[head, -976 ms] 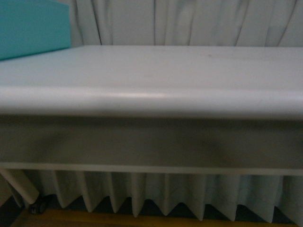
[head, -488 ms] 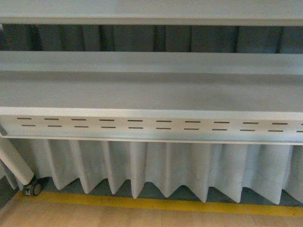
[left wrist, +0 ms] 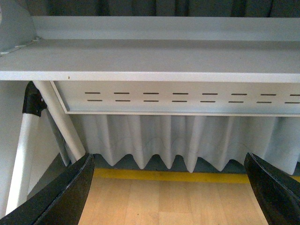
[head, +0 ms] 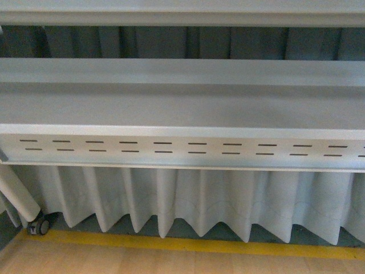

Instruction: Wind up and store yellow beetle toy

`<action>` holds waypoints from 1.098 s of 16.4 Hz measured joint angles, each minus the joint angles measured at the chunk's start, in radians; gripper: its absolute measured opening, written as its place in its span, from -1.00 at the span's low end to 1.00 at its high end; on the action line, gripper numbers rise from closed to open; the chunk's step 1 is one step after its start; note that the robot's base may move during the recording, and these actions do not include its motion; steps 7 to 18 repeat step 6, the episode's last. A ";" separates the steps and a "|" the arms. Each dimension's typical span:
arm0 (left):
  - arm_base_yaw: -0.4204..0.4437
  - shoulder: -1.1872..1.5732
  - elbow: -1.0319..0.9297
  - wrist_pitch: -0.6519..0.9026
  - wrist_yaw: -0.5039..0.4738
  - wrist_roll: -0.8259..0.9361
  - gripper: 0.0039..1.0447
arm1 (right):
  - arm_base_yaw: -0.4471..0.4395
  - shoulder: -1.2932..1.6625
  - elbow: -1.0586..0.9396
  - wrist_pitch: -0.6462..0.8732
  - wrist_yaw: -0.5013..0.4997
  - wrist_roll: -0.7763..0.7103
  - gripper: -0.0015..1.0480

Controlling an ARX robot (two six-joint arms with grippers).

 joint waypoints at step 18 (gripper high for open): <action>0.000 0.000 0.000 0.000 0.000 0.000 0.88 | 0.000 0.000 0.000 0.000 0.000 0.000 0.87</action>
